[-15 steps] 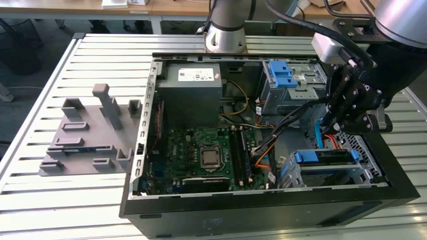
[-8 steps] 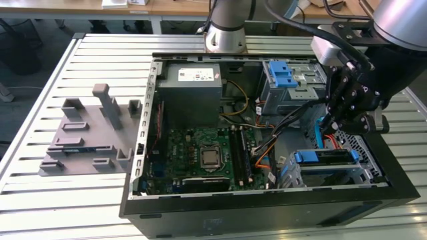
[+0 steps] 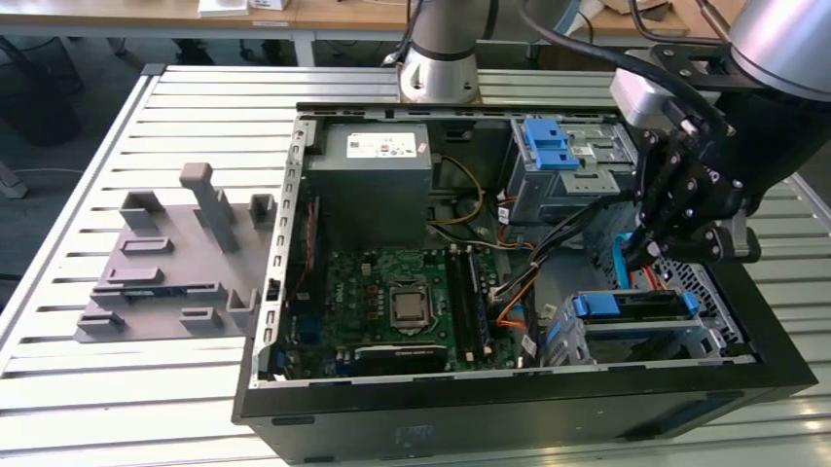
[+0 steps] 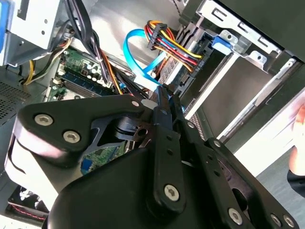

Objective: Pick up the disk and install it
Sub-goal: 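Insert the second disk wire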

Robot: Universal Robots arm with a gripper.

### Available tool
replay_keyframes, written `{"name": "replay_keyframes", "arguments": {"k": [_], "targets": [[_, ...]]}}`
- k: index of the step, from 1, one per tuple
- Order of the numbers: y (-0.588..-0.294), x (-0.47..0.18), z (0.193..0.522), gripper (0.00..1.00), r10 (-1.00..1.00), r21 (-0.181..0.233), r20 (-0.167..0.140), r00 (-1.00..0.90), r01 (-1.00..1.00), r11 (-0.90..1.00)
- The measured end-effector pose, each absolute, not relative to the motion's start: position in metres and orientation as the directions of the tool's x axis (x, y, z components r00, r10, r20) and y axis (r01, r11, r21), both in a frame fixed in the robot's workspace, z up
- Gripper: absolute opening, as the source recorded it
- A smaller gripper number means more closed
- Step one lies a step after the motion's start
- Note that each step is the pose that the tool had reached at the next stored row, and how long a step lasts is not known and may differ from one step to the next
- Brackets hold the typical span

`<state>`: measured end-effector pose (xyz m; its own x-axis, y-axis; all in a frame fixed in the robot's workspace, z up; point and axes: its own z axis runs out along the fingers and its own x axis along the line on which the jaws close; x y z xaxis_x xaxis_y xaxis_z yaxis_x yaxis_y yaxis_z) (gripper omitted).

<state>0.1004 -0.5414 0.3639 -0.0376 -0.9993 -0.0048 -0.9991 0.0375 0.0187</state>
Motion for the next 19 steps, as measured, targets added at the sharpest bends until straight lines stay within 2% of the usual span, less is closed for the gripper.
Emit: {"name": "replay_keyframes", "arguments": {"k": [19], "targets": [[-0.552,0.1,0.349,0.16,-0.997,0.018,-0.002,-0.08,-0.997,0.08]]}}
